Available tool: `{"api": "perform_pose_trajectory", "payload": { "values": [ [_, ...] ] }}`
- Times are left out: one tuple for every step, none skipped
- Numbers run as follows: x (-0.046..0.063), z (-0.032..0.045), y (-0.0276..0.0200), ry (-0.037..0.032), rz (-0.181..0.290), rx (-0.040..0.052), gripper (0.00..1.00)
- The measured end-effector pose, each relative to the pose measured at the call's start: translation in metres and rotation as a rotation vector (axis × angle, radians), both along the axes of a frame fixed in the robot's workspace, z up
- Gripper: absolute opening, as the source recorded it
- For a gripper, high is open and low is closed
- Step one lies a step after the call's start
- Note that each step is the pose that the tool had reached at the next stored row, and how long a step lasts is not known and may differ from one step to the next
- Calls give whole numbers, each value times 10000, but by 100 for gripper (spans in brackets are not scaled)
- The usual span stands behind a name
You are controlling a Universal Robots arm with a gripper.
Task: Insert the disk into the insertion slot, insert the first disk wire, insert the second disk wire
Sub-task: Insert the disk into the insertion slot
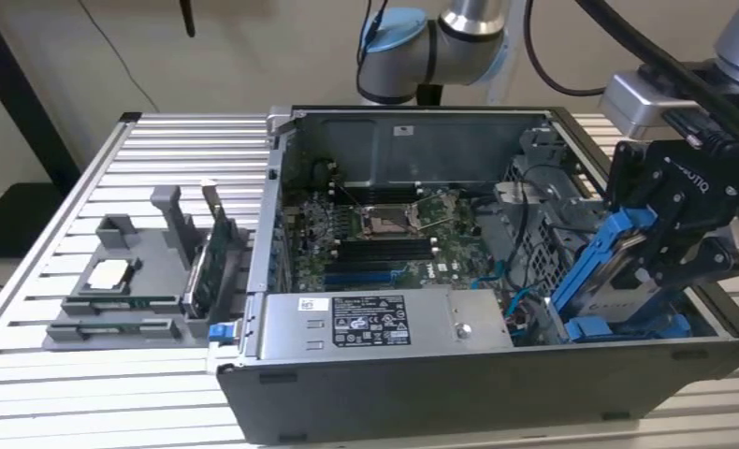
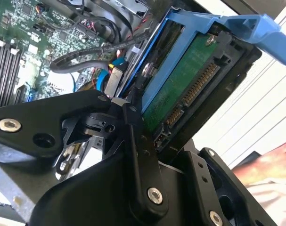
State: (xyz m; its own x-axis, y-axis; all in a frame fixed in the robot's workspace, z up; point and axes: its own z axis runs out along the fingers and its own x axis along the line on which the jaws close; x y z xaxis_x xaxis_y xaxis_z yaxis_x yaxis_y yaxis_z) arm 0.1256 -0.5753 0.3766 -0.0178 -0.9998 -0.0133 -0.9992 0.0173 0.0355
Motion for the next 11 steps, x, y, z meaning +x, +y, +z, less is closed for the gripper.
{"api": "perform_pose_trajectory", "payload": {
  "values": [
    [0,-3,0,0,0,1,33],
    [0,-5,0,0,0,1,33],
    [0,-8,0,0,0,0,33],
    [0,-10,0,0,0,1,33],
    [0,-12,0,0,0,0,33],
    [0,-15,0,0,0,0,33],
    [0,-17,0,0,0,1,33],
    [0,-19,0,0,0,1,33],
    [0,-21,0,0,0,1,33],
    [0,-24,0,0,0,1,33],
    [0,-26,0,0,0,0,33]
  ]
}}
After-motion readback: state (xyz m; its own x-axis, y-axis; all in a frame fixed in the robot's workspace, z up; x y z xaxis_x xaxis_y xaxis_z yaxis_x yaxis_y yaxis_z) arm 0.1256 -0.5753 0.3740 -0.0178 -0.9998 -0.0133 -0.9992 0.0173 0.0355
